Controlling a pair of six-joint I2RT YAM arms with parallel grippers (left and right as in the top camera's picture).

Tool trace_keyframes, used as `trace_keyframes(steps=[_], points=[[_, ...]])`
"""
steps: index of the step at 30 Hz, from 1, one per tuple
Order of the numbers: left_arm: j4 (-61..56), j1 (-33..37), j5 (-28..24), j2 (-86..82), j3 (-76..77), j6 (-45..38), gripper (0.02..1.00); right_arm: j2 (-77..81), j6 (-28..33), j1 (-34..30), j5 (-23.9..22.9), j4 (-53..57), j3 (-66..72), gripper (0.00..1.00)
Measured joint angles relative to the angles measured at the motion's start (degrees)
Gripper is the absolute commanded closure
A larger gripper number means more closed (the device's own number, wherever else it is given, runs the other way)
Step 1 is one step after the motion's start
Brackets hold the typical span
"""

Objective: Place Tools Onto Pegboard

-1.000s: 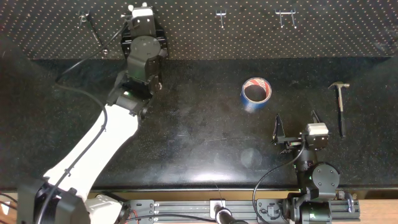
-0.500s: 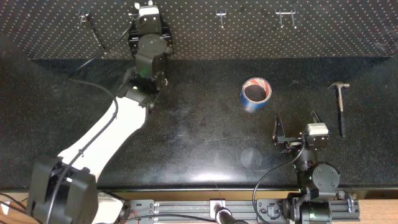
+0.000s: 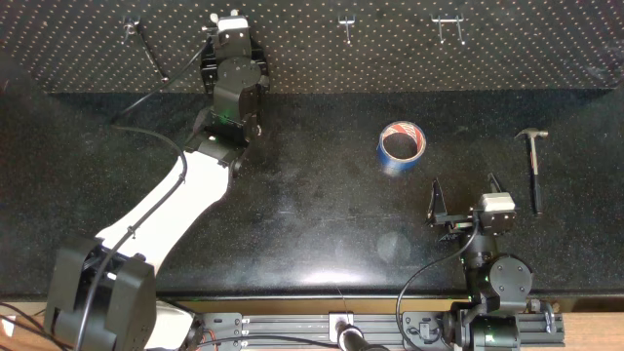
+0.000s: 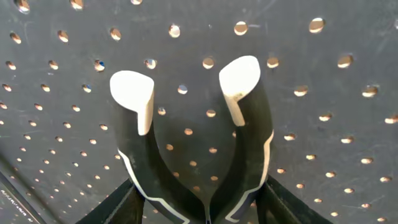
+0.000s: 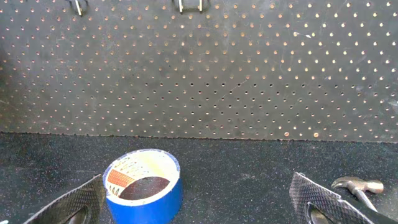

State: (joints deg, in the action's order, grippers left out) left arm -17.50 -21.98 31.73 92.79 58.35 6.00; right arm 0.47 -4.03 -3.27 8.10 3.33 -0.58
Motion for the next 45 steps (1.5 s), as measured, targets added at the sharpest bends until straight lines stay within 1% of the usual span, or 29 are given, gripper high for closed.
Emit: trace_keyframes(steps=[4, 5, 7, 26, 28, 29, 30, 32, 34, 37, 42, 44, 45], points=[[-0.83, 0.0, 0.0, 1.25, 0.0, 0.02, 0.623, 0.0, 0.0, 0.0, 0.0, 0.0, 0.0, 0.025], [-1.11, 0.0, -0.02, 1.9, 0.0, 0.02, 0.597, 0.0, 0.0, 0.0, 0.0, 0.0, 0.0, 0.025], [-1.53, 0.0, -0.04, 3.56, 0.0, 0.02, 0.59, 0.0, 0.0, 0.0, 0.0, 0.0, 0.0, 0.027], [-0.28, -0.02, 0.0, 6.82, -0.04, 0.02, 0.599, 0.0, 0.0, 0.0, 0.0, 0.0, 0.0, 0.025], [-0.28, -0.02, 0.0, 6.82, -0.04, 0.02, 0.588, 0.0, 0.0, 0.0, 0.0, 0.0, 0.0, 0.025], [-0.28, -0.02, 0.0, 6.82, -0.04, 0.02, 0.555, 0.0, 0.0, 0.0, 0.0, 0.0, 0.0, 0.025], [-0.28, -0.02, 0.0, 6.82, -0.04, 0.02, 0.485, 0.0, 0.0, 0.0, 0.0, 0.0, 0.0, 0.025], [-0.28, -0.02, 0.0, 6.84, -0.04, 0.04, 0.303, 0.0, 0.0, 0.0, 0.0, 0.0, 0.0, 0.025], [-0.35, -0.02, -0.04, 6.95, -0.04, -0.04, 0.294, 0.0, 0.0, 0.0, 0.0, 0.0, 0.0, 0.025], [-0.5, -0.02, -0.07, 7.08, -0.04, -0.11, 0.218, 0.0, 0.0, 0.0, 0.0, 0.0, 0.0, 0.025], [-0.26, -0.02, -0.26, 7.08, -0.04, 0.07, 0.137, 0.0, 0.0, 0.0, 0.0, 0.0, 0.0, 0.025], [0.52, -0.02, -0.31, 6.99, -0.04, 0.31, 0.084, 0.0, 0.0, 0.0, 0.0, 0.0, 0.0, 0.025], [1.27, -0.02, -0.44, 6.84, -0.04, 0.39, 0.038, 0.0, 0.0, 0.0, 0.0, 0.0, 0.0, 0.025]])
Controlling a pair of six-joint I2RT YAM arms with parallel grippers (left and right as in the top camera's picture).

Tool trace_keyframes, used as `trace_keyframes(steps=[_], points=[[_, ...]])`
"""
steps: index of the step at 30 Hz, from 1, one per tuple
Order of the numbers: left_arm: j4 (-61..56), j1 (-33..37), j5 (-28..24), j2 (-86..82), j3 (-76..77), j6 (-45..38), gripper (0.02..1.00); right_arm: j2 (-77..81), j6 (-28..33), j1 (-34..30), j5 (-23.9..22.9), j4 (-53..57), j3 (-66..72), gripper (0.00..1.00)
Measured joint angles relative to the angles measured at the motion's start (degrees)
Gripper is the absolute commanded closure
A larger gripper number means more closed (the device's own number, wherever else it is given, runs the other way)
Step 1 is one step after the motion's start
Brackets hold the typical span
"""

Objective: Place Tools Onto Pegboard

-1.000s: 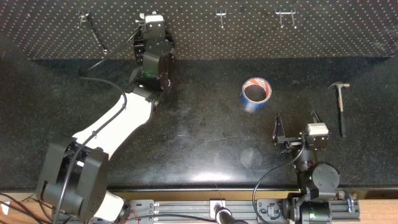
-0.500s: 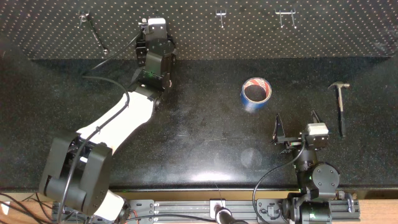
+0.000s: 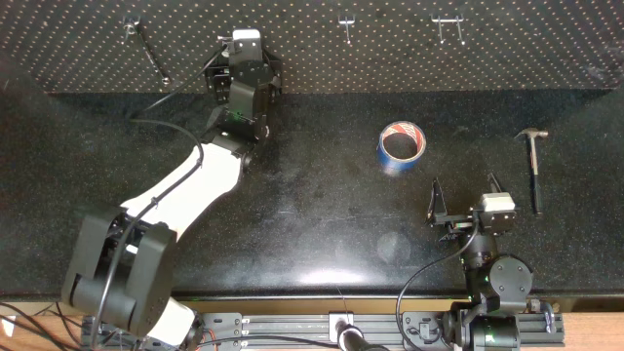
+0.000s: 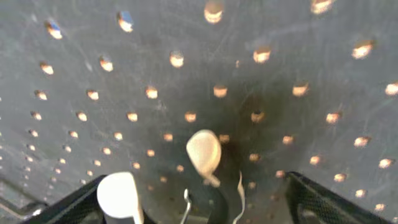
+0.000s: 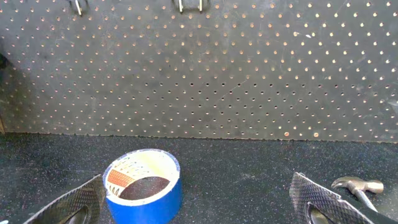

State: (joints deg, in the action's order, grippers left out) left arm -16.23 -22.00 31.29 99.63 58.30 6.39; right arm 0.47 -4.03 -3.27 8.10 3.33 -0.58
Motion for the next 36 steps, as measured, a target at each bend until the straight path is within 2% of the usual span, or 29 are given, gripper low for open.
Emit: trace_keyframes(steps=[6, 10, 14, 17, 20, 24, 25, 26, 28, 34, 36], points=[[8.94, 0.0, -2.8, -8.33, -0.04, 0.52, 0.023, 0.0, 0.0, 0.0, 0.0, 0.0, 0.0, 0.025], [23.06, 0.0, -7.41, -22.86, -0.11, 0.63, 0.023, 0.0, 0.0, 0.0, 0.0, -0.02, 0.0, 0.025], [43.12, 0.63, -14.78, -41.13, 0.15, 0.72, 0.023, 0.0, 0.0, 0.0, 0.0, 0.0, 0.0, 0.025], [50.93, 5.9, -22.64, -54.55, -1.55, 0.72, 0.023, 0.0, 0.0, 0.0, 0.0, 0.0, 0.0, 0.025], [45.22, 12.94, -28.48, -68.89, -11.52, 0.72, 0.023, 0.0, 0.0, 0.0, -0.02, 0.0, 0.0, 0.025], [23.78, 15.89, -33.94, -81.42, -28.76, 0.7, 0.023, 0.0, 0.0, 0.0, 0.0, 0.0, 0.0, 0.025], [14.12, 15.96, -35.91, -84.3, -35.74, 0.7, 0.023, 0.0, 0.0, 0.0, 0.0, 0.0, 0.0, 0.025], [6.12, 15.96, -36.68, -85.4, -40.48, 0.7, 0.02, 0.0, 0.0, 0.0, -0.02, 0.0, 0.0, 0.025], [-2.1, 15.98, -36.85, -85.88, -45.66, 0.72, 0.023, 0.0, 0.0, 0.0, 0.0, 0.0, 0.0, 0.025], [-3.87, 16.35, -34.67, -90.6, -56.54, 0.72, 0.023, 0.0, 0.0, 0.0, 0.0, 0.0, 0.0, 0.025], [5.18, 17.35, -34.29, -95.06, -57.51, 0.7, 0.025, 0.0, 0.0, 0.0, 0.0, 0.0, 0.0, 0.025]])
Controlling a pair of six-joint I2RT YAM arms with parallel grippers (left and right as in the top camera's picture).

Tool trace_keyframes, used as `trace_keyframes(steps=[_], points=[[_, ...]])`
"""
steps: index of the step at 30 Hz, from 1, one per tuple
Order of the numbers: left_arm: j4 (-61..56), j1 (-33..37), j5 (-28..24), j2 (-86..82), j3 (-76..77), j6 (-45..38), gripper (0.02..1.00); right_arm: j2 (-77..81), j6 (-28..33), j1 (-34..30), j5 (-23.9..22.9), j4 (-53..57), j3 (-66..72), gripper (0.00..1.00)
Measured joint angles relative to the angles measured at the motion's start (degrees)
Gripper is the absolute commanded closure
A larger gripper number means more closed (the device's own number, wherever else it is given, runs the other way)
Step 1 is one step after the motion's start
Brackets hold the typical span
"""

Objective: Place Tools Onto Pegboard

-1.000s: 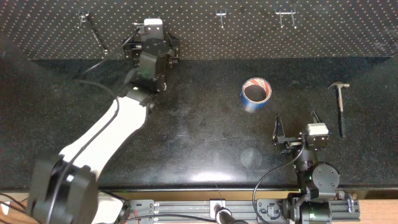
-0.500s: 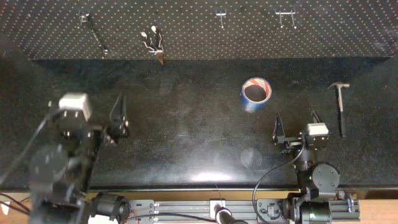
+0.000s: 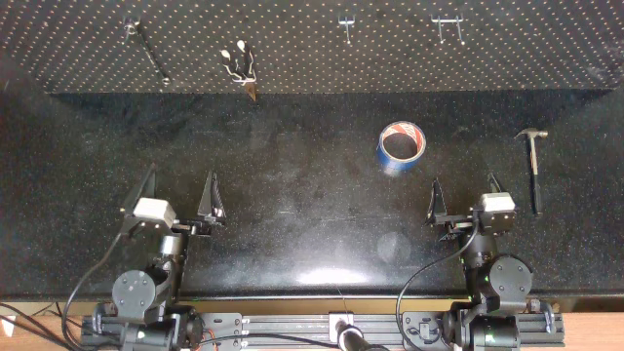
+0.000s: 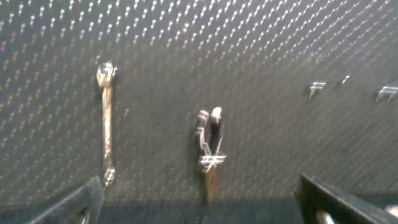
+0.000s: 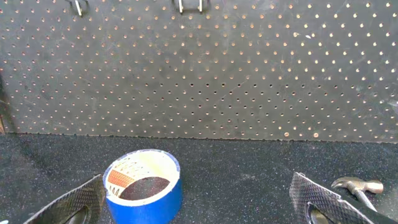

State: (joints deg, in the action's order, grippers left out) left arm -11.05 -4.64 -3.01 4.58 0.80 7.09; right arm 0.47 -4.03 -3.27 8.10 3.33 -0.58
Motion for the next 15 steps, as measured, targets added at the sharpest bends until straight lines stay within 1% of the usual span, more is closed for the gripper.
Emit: trace_keyframes(steps=[3, 5, 15], points=[[10.62, 1.01, 0.26, -3.08, -0.22, 0.02, 0.023, 0.0, 0.0, 0.0, -0.02, 0.0, 0.0, 0.025], [14.93, 1.09, 0.5, -3.34, -0.46, 0.0, 0.025, 0.0, 0.0, 0.0, -0.02, 0.02, 0.0, 0.023], [15.06, 1.09, 0.61, -3.61, -0.44, 0.0, 0.023, 0.0, 0.0, 0.0, 0.0, 0.0, 0.0, 0.025]])
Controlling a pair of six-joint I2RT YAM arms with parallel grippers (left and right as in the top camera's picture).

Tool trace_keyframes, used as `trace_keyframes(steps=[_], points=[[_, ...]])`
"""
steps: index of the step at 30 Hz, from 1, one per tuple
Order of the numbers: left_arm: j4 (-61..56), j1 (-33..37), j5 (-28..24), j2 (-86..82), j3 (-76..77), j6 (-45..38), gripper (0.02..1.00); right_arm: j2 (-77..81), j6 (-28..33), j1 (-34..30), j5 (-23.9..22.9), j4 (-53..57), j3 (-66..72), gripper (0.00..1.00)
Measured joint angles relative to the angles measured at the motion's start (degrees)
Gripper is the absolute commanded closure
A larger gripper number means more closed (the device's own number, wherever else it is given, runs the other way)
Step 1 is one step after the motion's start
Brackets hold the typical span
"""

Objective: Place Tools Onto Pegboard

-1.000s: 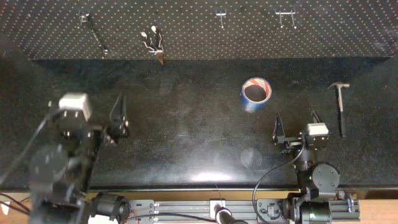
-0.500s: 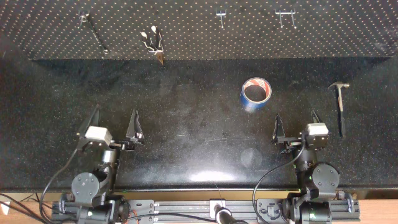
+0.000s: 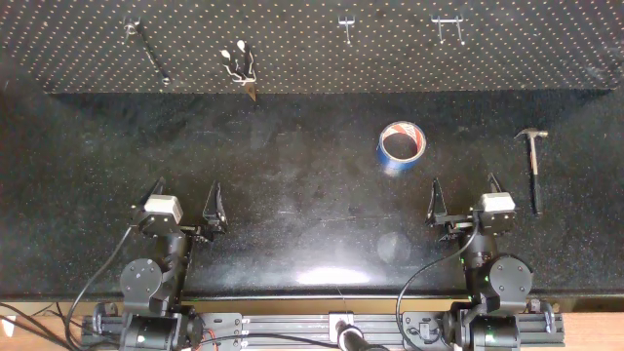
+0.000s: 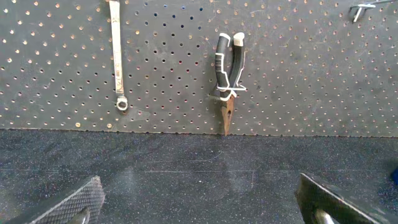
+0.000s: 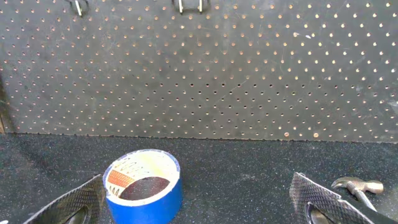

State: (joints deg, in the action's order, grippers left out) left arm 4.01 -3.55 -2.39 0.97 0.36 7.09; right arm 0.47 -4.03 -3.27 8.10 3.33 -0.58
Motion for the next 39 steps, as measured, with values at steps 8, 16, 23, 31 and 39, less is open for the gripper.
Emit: trace_keyframes(steps=[8, 16, 23, 31, 39], points=[[0.0, 0.0, 0.0, 0.0, 0.0, 0.0, 0.023, 0.0, 0.0, 0.0, 0.0, 0.0, 0.0, 0.025], [0.02, 0.0, 0.0, 0.0, 0.0, 0.0, 0.02, 0.0, 0.0, 0.0, -0.02, 0.0, 0.0, 0.025], [0.02, 0.0, 0.0, 0.02, 0.0, 0.0, 0.023, 1.2, 0.0, 0.0, -0.02, 0.04, 0.0, 0.025], [0.04, 0.0, 0.02, -0.02, 0.0, 0.0, 0.025, 25.44, -2.86, 0.02, 2.8, 12.92, -18.43, 0.025], [0.04, 0.0, 0.02, -0.09, 0.0, 0.0, 0.023, 55.98, -3.82, 4.26, 6.64, 26.21, -43.98, 0.025]])
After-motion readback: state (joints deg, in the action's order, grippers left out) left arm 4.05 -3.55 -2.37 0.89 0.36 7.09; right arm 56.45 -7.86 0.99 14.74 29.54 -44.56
